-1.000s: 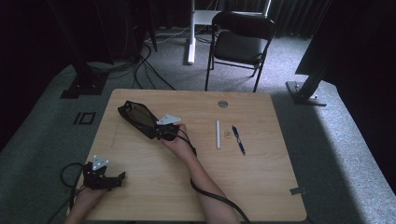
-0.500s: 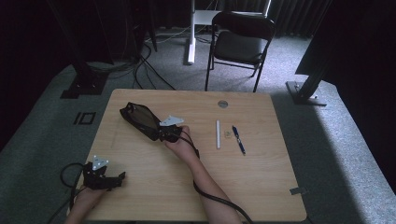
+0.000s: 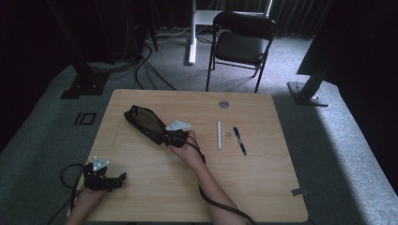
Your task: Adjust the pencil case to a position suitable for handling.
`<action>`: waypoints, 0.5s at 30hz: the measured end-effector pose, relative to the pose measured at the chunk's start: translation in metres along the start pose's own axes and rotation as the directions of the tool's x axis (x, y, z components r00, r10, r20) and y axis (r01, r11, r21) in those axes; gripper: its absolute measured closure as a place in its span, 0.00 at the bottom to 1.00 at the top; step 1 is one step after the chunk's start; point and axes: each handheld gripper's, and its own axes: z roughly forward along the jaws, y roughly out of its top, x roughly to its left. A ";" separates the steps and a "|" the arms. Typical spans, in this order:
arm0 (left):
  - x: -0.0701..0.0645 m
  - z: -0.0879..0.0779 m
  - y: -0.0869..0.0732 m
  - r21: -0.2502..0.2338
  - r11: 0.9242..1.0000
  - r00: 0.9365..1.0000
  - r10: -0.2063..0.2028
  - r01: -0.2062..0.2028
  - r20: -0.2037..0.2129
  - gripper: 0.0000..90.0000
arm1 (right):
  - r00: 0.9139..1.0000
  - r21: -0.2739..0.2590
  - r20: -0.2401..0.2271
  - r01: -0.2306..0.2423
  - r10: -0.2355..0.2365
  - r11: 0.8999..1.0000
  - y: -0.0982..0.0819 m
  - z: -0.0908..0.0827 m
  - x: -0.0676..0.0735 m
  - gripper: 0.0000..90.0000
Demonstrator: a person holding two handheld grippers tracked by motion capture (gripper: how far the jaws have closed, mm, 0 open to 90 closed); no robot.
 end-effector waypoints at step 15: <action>0.000 0.000 0.000 0.000 1.000 1.000 0.000 0.000 0.000 0.00 | 1.000 -0.001 0.020 0.002 -0.002 1.000 -0.015 -0.027 -0.003 0.81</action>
